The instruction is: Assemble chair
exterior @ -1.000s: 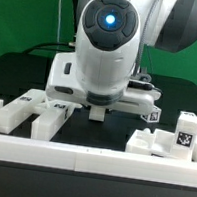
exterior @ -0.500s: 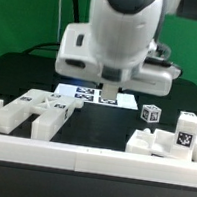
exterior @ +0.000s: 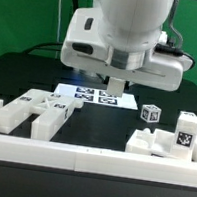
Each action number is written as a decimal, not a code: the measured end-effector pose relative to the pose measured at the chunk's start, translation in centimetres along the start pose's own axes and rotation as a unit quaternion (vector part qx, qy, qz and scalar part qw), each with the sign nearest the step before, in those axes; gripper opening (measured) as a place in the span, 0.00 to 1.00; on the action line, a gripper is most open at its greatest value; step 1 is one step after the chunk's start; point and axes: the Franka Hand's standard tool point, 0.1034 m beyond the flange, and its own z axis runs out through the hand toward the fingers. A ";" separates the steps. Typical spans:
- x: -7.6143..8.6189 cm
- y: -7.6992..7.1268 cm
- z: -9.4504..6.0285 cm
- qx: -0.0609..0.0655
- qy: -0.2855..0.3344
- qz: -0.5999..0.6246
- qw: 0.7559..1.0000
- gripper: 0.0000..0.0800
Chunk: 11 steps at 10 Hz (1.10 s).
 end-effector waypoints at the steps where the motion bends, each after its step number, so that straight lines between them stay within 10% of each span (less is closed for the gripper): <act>1: -0.1 -0.2 -0.3 0.003 0.028 0.000 1.000 0.36; 6: 1.1 -4.1 -4.4 -0.008 0.205 -0.018 0.978 0.36; 11: 2.2 -5.0 -5.3 0.012 0.361 -0.028 0.932 0.36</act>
Offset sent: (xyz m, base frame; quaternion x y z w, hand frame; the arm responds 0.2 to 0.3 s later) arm 0.0239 0.0250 0.0187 -0.0116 0.1877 0.0099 0.9821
